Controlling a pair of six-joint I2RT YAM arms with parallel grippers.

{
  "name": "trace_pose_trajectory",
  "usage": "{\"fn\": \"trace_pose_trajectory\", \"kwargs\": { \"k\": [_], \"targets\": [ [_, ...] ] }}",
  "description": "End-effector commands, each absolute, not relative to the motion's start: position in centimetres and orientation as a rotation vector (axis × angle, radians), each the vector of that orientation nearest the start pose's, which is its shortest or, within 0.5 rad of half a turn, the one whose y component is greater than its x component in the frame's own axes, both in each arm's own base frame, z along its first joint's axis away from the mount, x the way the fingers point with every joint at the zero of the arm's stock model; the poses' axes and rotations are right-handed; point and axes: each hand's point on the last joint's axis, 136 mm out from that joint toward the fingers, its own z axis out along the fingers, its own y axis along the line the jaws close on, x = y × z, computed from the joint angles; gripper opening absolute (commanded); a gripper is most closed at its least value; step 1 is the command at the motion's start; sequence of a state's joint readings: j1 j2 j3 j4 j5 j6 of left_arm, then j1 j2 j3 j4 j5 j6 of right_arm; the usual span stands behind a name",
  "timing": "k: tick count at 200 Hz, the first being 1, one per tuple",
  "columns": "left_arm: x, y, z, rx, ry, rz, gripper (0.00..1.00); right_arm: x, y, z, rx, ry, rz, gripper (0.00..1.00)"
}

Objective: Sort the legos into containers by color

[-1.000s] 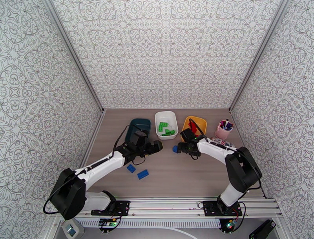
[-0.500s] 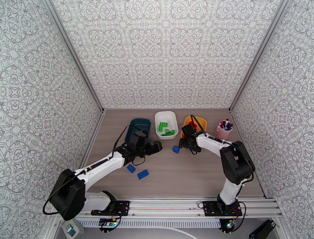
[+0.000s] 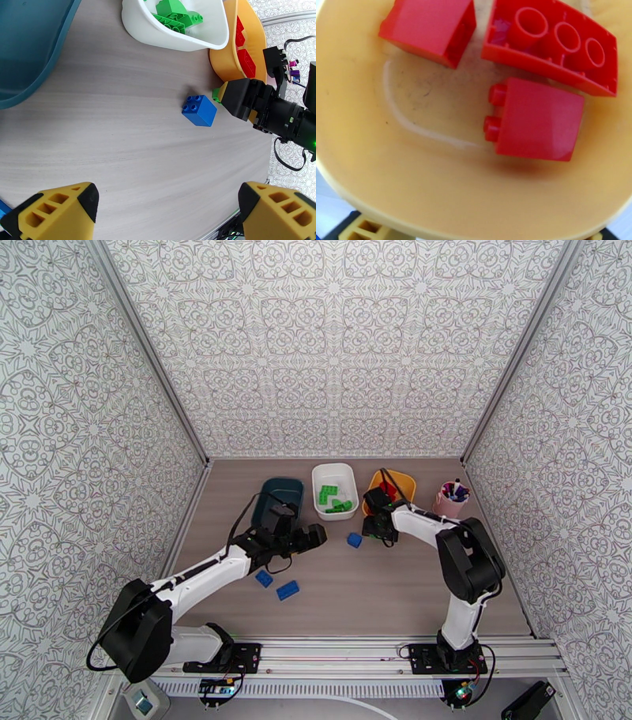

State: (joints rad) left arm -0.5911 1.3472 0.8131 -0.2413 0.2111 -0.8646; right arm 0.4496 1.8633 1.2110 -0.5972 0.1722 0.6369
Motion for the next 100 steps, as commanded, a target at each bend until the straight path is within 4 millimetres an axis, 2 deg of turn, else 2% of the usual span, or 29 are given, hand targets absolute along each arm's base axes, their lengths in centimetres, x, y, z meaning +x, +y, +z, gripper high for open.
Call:
{"fn": "trace_pose_trajectory", "kwargs": {
  "k": [1,53,77,100],
  "targets": [
    [29.5,-23.6,13.2,-0.252,2.503,-0.907,0.99,38.1,15.1,4.7,0.308,2.734,0.079,0.63],
    [30.2,-22.2,13.6,-0.281,2.495,-0.868,0.99,36.4,16.5,7.9,0.270,2.692,0.213,0.56],
    [30.6,-20.6,14.2,-0.308,2.481,-0.799,0.99,36.1,17.5,10.4,0.244,2.648,0.282,0.56],
    [30.7,-18.4,14.5,-0.350,2.472,-0.732,0.99,36.9,18.8,13.0,0.222,2.602,0.375,0.56]
  ]
}}
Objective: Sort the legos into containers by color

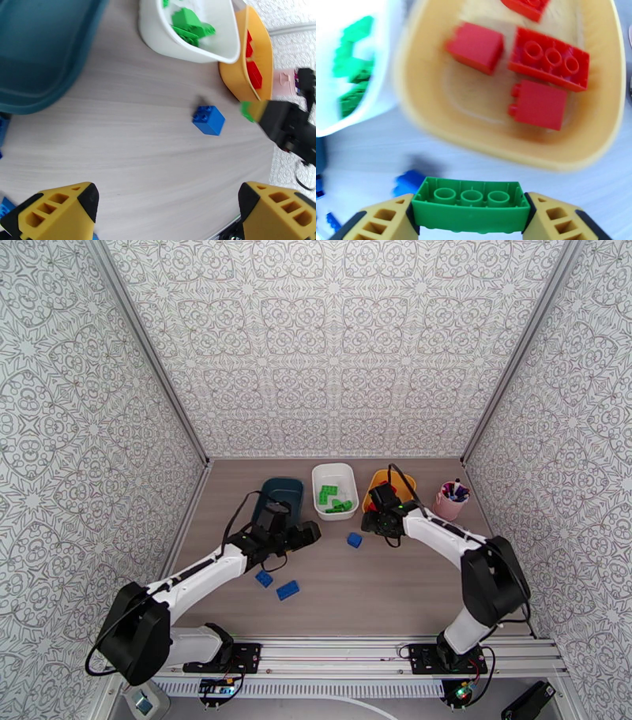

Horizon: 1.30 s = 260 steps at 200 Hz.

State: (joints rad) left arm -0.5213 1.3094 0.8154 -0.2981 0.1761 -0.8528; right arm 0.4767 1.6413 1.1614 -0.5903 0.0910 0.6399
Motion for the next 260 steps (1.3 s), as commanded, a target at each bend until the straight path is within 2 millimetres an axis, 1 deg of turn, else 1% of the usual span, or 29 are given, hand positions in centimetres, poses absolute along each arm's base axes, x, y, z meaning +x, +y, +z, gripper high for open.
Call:
{"fn": "trace_pose_trajectory", "kwargs": {
  "k": [1,22,50,59,79,86,94,103,118,137,158,180,206,225,260],
  "targets": [
    [30.7,-18.3,14.5,-0.351,2.471,-0.731,0.99,36.9,18.9,13.1,0.221,2.600,0.380,0.56],
    [30.4,-16.2,14.7,-0.389,2.463,-0.675,0.99,38.4,20.4,15.3,0.195,2.565,0.453,0.56],
    [29.4,-13.8,14.8,-0.419,2.461,-0.609,0.99,41.3,22.2,17.7,0.170,2.528,0.491,0.56],
    [29.0,-13.3,14.7,-0.425,2.465,-0.595,0.99,42.3,22.8,18.2,0.166,2.522,0.496,0.56],
    [28.1,-12.6,14.1,-0.439,2.479,-0.580,0.99,44.6,24.4,18.3,0.151,2.531,0.516,0.58],
    [27.8,-12.5,13.8,-0.445,2.485,-0.583,0.99,45.4,24.9,18.2,0.148,2.537,0.521,0.60],
    [27.5,-12.5,13.5,-0.446,2.493,-0.591,0.99,46.1,25.5,18.1,0.142,2.546,0.525,0.66],
    [27.2,-12.6,13.2,-0.449,2.498,-0.597,0.99,46.7,25.9,17.9,0.140,2.559,0.523,0.72],
    [26.9,-12.7,12.8,-0.446,2.511,-0.604,0.99,47.2,26.4,17.8,0.136,2.565,0.534,0.79],
    [26.7,-13.0,12.5,-0.431,2.523,-0.614,0.99,47.0,26.5,18.2,0.133,2.559,0.548,0.85],
    [26.7,-13.7,12.2,-0.399,2.535,-0.623,1.00,46.1,25.7,18.3,0.125,2.559,0.531,0.87],
    [27.0,-14.6,12.3,-0.355,2.542,-0.622,0.99,44.6,24.6,18.5,0.116,2.553,0.502,0.87],
    [27.4,-15.6,12.5,-0.302,2.550,-0.608,0.99,42.8,23.0,18.2,0.109,2.556,0.449,0.87],
    [27.6,-16.4,12.6,-0.271,2.555,-0.606,0.99,41.6,21.9,17.5,0.103,2.573,0.408,0.87],
    [27.9,-17.8,12.7,-0.215,2.556,-0.605,0.99,39.7,20.6,16.7,0.106,2.589,0.375,0.84]
  ]
}}
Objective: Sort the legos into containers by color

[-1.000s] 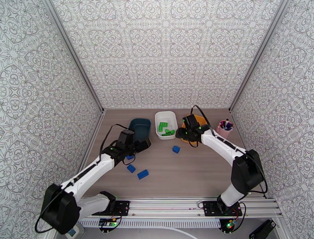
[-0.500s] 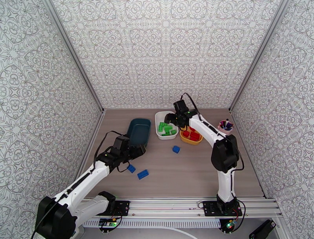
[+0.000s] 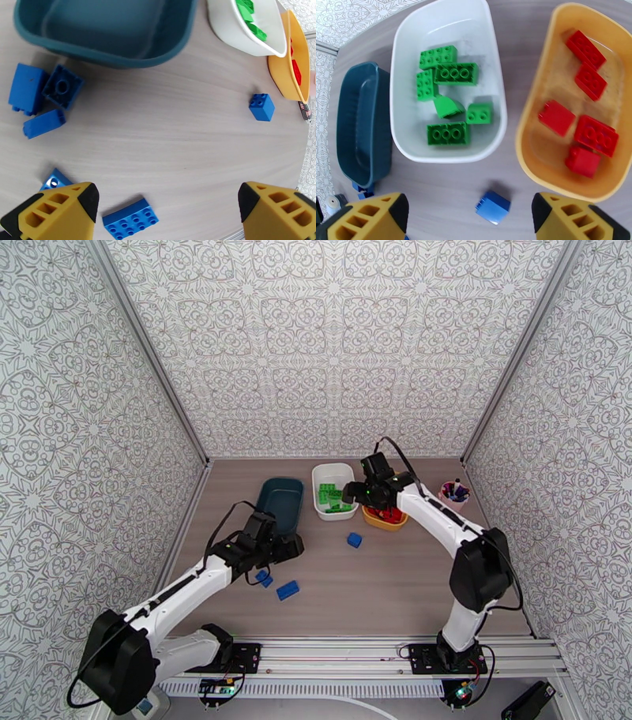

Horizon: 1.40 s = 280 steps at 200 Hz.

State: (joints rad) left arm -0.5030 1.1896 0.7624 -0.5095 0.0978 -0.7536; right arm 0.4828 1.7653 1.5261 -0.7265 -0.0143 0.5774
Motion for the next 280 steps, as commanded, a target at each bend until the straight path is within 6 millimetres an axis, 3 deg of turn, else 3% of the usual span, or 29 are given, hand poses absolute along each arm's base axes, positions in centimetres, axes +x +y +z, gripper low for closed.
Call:
{"fn": "trace_pose_trajectory", "kwargs": {
  "k": [1,65,116,161,225,252,280],
  "targets": [
    [27.9,-17.9,12.7,-0.213,2.557,-0.605,0.99,39.6,20.6,16.7,0.109,2.588,0.376,0.84],
    [29.3,-21.9,11.6,-0.018,2.577,-0.590,0.95,35.4,17.4,13.0,0.177,2.667,0.328,0.75],
    [31.0,-27.8,9.4,0.262,2.558,-0.558,0.96,32.1,13.2,10.8,0.268,2.721,0.292,0.78],
    [31.8,-33.6,6.5,0.543,2.539,-0.496,0.99,32.3,13.2,10.7,0.276,2.755,0.308,0.80],
    [34.7,-36.8,3.5,0.611,2.566,-0.427,0.99,33.2,12.3,10.6,0.329,2.777,0.342,0.81],
    [35.2,-37.8,2.8,0.627,2.575,-0.439,0.92,33.1,11.5,10.2,0.357,2.783,0.348,0.81],
    [35.2,-38.0,2.2,0.629,2.587,-0.434,0.78,33.3,11.1,10.1,0.367,2.780,0.352,0.81]
  ]
}}
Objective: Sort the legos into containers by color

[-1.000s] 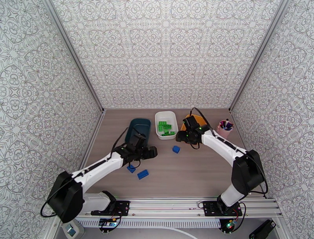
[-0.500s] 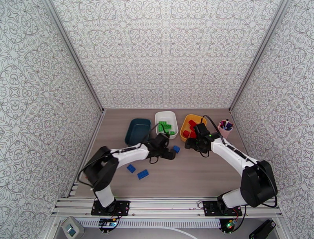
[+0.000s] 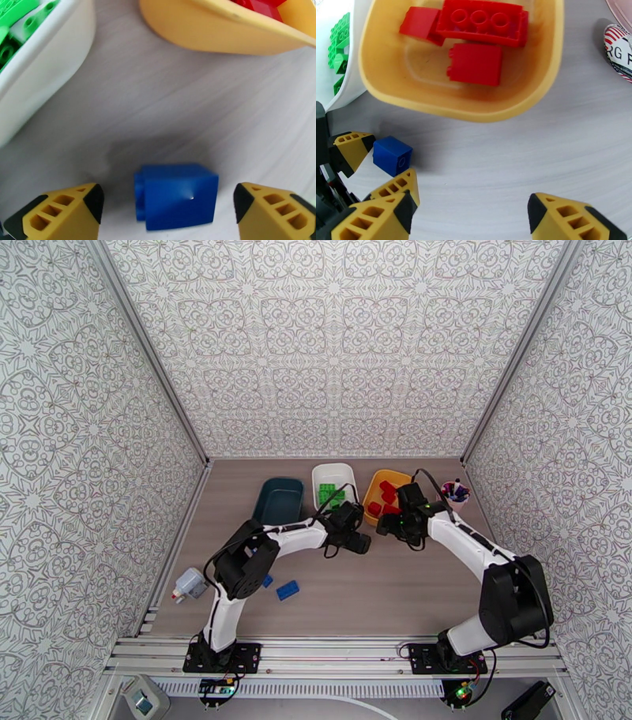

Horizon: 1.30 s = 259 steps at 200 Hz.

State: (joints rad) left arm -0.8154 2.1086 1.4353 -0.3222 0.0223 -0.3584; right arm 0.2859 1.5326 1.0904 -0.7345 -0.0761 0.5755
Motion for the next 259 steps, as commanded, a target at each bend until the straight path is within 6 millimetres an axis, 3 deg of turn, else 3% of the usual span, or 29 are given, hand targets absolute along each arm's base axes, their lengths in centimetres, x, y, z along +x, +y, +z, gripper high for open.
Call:
{"fn": "trace_pose_trajectory", "kwargs": {
  "k": [1,56,112,152,175,200,241,251,259],
  "targets": [
    [35.2,-38.0,2.1,0.629,2.587,-0.433,0.77,33.3,11.1,10.1,0.367,2.780,0.352,0.81],
    [34.3,-38.0,3.9,0.632,2.557,-0.435,0.51,33.5,11.3,10.4,0.365,2.767,0.372,0.78],
    [33.0,-36.6,7.8,0.575,2.489,-0.444,0.45,33.2,12.4,11.8,0.337,2.726,0.440,0.77],
    [32.7,-34.2,11.1,0.500,2.433,-0.425,0.44,32.7,15.5,13.2,0.226,2.705,0.480,0.77],
    [33.5,-31.5,12.6,0.410,2.420,-0.412,0.44,33.0,18.0,13.9,0.153,2.696,0.511,0.77],
    [35.7,-26.9,13.7,0.262,2.423,-0.361,0.44,34.1,20.8,14.4,0.090,2.683,0.541,0.76],
    [39.6,-18.7,14.8,0.016,2.426,-0.259,0.45,38.1,24.8,15.1,0.047,2.654,0.565,0.73],
    [40.4,-17.0,14.8,-0.038,2.427,-0.241,0.50,39.1,25.5,15.1,0.046,2.650,0.578,0.72],
    [41.1,-15.6,14.7,-0.082,2.431,-0.235,0.60,39.9,26.1,15.2,0.045,2.646,0.589,0.71]
  ]
}}
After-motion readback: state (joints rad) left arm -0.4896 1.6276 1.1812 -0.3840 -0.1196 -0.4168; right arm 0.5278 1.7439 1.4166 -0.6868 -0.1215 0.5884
